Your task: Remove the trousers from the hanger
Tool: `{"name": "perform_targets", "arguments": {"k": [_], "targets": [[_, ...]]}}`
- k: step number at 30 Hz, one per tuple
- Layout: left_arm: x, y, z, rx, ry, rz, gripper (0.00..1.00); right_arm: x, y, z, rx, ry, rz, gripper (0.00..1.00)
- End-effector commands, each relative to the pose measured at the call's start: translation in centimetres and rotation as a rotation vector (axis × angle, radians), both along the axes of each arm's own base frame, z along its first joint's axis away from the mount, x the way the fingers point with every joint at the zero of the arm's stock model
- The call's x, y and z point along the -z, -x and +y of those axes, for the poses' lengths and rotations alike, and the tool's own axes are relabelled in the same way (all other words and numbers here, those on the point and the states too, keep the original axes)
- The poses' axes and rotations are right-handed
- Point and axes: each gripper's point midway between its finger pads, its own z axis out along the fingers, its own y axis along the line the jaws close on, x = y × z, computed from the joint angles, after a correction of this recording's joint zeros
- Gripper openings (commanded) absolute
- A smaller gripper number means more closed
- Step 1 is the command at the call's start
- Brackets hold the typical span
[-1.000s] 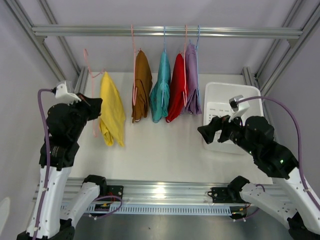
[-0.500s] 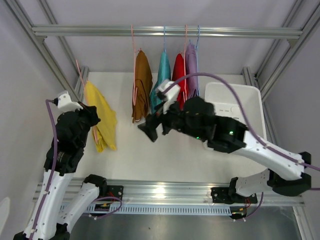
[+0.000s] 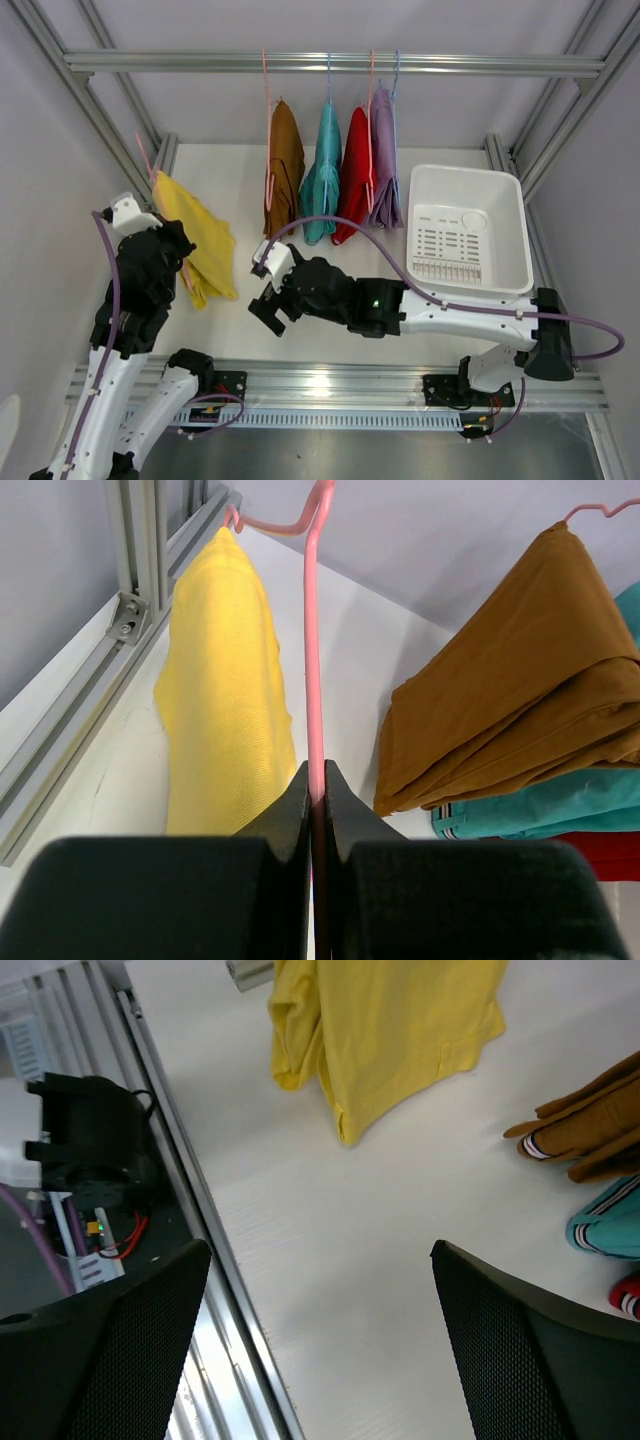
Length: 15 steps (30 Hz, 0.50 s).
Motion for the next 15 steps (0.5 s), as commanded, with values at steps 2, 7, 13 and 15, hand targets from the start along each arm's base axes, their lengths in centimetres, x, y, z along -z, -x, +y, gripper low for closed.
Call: {"name": "perform_targets", "arguments": {"k": [2, 7, 13, 15], "targets": [[-4.0, -0.1, 0.7, -0.038, 0.014, -0.151, 0.0, -0.8, -2.0, 2.4, 0.06, -0.172, -0.07, 0.92], [-3.6, -0.2, 0.4, -0.028, 0.023, -0.135, 0.0, -0.2, -4.2, 4.5, 0.1, -0.197, -0.076, 0.81], [-2.8, -0.8, 0.0, -0.016, 0.024, -0.1, 0.0, 0.7, -6.0, 8.2, 0.073, -0.263, -0.017, 0.7], [-2.7, -0.8, 0.0, -0.017, 0.025, -0.097, 0.0, 0.8, -6.2, 9.0, 0.055, -0.282, 0.004, 0.69]]}}
